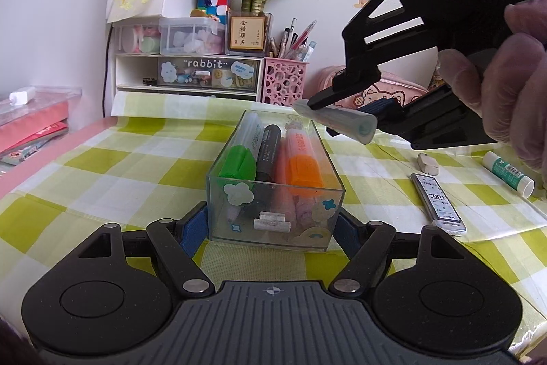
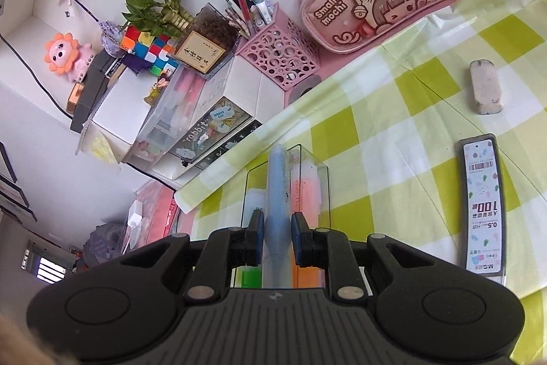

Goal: Organize stationery
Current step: 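Carry the pale blue pen into the clear tray and release it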

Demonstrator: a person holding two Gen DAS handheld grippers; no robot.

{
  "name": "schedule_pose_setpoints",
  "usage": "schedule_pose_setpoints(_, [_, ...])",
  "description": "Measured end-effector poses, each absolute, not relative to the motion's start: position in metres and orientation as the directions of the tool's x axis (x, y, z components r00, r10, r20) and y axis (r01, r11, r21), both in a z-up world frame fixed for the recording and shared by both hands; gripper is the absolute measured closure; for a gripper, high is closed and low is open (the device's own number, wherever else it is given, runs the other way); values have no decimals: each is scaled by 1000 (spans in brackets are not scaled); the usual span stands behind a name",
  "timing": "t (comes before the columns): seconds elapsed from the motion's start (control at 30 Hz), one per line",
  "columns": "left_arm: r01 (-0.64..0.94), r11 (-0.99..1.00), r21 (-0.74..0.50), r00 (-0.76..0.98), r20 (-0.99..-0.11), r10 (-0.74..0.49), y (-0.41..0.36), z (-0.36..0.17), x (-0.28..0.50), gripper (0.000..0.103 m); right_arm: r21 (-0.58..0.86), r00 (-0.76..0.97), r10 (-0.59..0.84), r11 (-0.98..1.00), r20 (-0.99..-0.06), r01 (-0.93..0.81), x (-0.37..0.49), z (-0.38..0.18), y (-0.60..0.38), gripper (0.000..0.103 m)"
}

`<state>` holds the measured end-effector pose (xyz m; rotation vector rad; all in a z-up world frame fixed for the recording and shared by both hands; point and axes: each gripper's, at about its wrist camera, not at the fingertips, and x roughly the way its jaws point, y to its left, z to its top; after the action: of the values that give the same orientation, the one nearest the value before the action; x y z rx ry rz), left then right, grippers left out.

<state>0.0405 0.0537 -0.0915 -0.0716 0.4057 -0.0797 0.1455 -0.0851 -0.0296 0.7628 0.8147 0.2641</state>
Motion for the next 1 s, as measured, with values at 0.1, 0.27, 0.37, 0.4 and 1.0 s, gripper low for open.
schedule_pose_setpoints(0.1, [63,994,-85,916,-391,-91,54,-91,40,29,687,674,471,723,-569,74,149,-32,-79,83])
schedule_pose_setpoints(0.27, [63,994,-85,916,-391,-91,53,-92,41,29,676,682,455,733,-573,78,151,-34,-78,83])
schedule_pose_setpoints(0.37, [62,994,-85,916,-391,-91,53,-92,41,29,681,682,458,728,-570,80,152,-34,-79,83])
schedule_pose_setpoints(0.4, [62,994,-85,916,-391,-91,53,-92,41,29,681,682,458,728,-570,80,151,-34,-79,82])
schedule_pose_setpoints(1.0, [62,994,-85,916,-392,-91,53,-92,41,29,692,676,474,718,-564,74,148,-35,-83,75])
